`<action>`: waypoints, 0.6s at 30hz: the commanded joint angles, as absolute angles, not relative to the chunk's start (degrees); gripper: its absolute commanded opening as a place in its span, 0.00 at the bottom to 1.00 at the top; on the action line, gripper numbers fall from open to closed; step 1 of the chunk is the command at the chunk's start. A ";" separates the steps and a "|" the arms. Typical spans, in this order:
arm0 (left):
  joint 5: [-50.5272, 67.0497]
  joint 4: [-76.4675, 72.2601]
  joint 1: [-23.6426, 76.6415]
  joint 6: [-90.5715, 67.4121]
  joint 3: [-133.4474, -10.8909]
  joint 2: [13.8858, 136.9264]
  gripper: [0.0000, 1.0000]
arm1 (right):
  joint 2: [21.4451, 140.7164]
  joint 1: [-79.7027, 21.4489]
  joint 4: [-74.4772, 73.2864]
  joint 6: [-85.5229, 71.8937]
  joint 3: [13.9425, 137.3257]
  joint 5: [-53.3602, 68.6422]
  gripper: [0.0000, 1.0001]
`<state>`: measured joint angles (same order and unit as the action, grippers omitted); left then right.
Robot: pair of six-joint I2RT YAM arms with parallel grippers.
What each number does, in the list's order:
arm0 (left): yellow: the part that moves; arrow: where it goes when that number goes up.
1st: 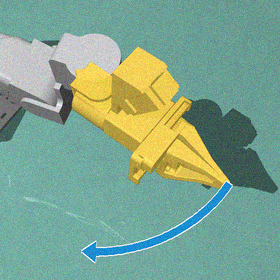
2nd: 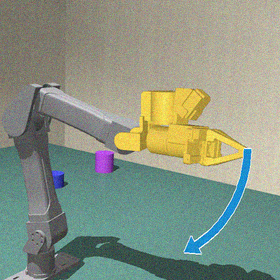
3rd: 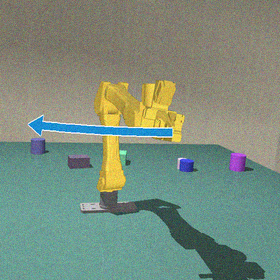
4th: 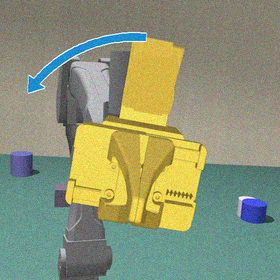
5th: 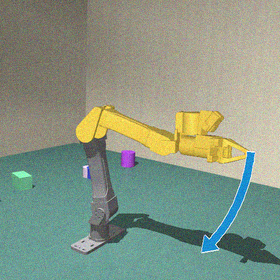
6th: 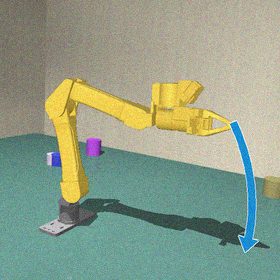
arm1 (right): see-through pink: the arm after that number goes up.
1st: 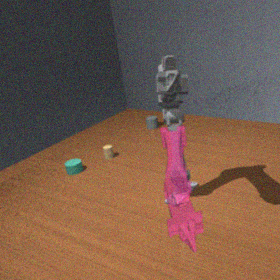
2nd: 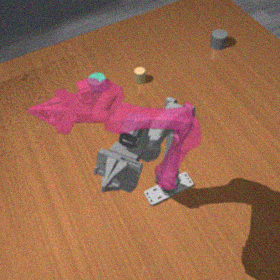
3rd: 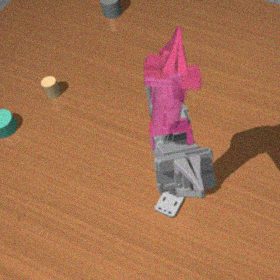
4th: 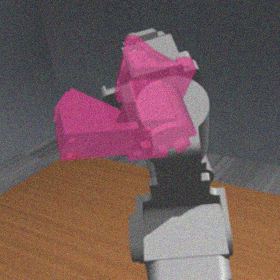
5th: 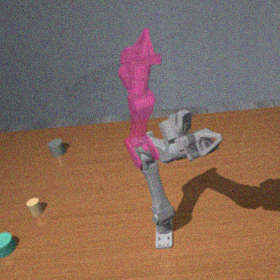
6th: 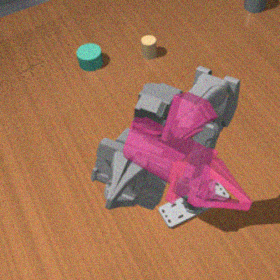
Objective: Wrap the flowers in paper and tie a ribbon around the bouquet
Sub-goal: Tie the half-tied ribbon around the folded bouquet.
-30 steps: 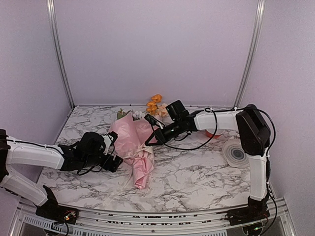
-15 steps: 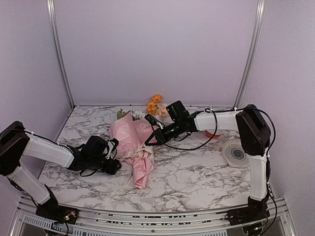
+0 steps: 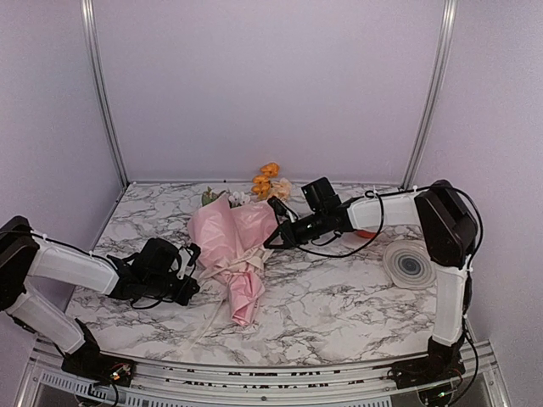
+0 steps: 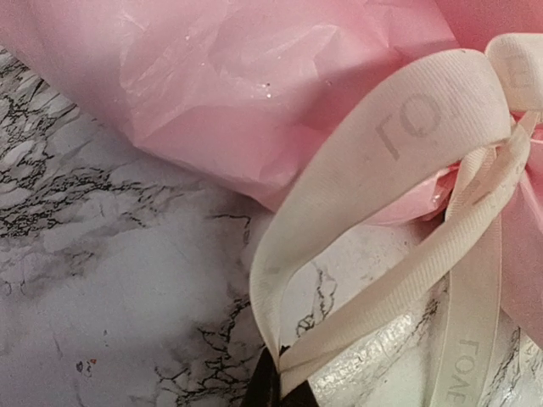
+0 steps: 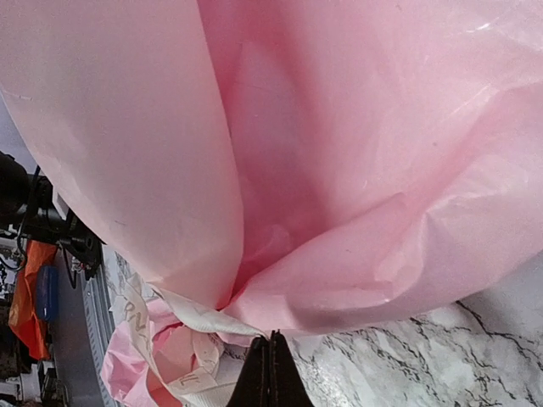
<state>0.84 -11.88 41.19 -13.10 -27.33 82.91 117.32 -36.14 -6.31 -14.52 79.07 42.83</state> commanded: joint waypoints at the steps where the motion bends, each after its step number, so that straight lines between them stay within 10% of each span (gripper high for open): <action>1: -0.87 -8.65 41.13 -16.28 -26.80 82.43 0.00 | 115.16 -34.80 -4.64 -16.00 78.09 40.20 0.00; 18: -8.34 -4.04 35.02 -25.60 -29.17 87.25 0.00 | 115.52 -32.52 -9.19 -13.50 73.93 39.27 0.00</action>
<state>-6.11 -9.61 36.34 -22.87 -29.41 85.21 116.14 -32.93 -6.24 -15.64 73.45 40.45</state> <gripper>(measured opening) 0.004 0.006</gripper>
